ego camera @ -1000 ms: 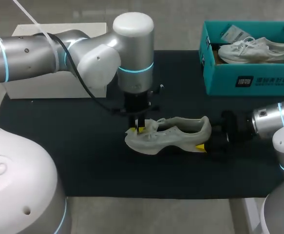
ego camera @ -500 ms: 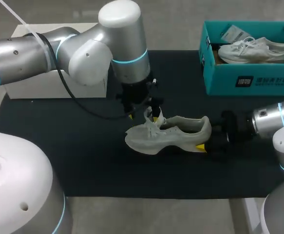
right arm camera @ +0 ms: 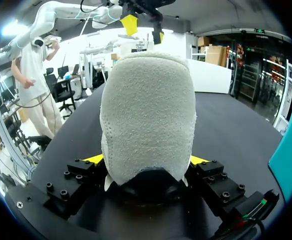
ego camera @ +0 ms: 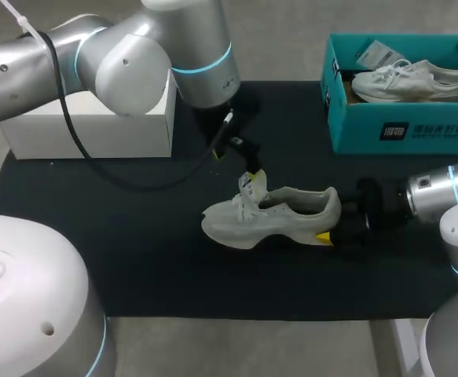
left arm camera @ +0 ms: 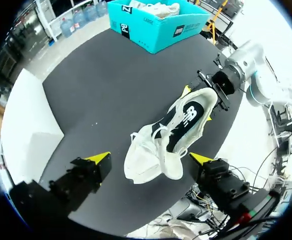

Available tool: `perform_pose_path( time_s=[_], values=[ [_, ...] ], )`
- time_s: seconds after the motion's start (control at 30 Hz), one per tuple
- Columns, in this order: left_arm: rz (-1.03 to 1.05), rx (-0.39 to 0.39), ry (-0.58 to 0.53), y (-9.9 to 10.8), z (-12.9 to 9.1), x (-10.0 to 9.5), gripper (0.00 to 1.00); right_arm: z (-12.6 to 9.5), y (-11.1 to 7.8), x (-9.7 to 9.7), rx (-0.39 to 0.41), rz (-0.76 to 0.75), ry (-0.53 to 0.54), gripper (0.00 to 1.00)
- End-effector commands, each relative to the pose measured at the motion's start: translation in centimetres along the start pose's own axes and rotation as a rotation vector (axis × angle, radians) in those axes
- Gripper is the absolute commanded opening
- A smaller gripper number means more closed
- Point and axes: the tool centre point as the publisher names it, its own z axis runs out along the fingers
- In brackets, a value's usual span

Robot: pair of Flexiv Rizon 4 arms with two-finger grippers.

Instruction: Take the shoe out of the shoebox, open the shoe tongue, remove and reinsert the insole, then place the shoe into the shoebox

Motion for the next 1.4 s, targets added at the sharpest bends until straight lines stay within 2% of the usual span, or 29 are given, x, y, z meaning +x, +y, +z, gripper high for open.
perform_pose_path(
  time_s=[0.03, 0.17, 0.27, 0.33, 0.63, 0.77, 1.3, 1.4],
  values=[
    [1.004, 0.161, -0.175, -0.7, -0.5, 0.9, 1.00, 0.2, -0.2, -0.1, 0.001, 0.000, -0.002, 0.00],
    [1.116, 0.205, -0.250, -1.5, -0.9, 1.3, 1.00, 0.2, -0.2, -0.1, 0.001, 0.000, -0.002, 0.00],
    [1.110, 0.199, -0.250, -2.6, -0.8, 1.4, 1.00, 0.2, -0.2, -0.1, 0.001, 0.000, -0.002, 0.00],
    [1.075, 0.190, -0.230, -3.3, -0.6, 1.3, 0.00, 0.2, -0.2, -0.1, 0.001, 0.000, -0.002, 0.00],
    [0.985, 0.197, -0.156, -4.5, 0.5, 1.1, 0.00, 0.2, -0.2, -0.1, 0.001, 0.000, -0.002, 0.00],
    [0.840, 0.089, -0.139, -5.4, 1.7, 1.9, 0.00, 0.2, -0.2, -0.1, 0.001, 0.000, -0.002, 0.00],
    [0.840, 0.089, -0.139, -5.4, 1.7, 1.9, 0.00, 0.2, -0.2, -0.1, 0.001, 0.000, -0.002, 0.00],
    [0.830, 0.084, -0.135, -5.5, 3.1, 3.1, 0.00, 0.2, -0.2, -0.1, 0.001, 0.000, -0.002, 0.00]
  ],
)
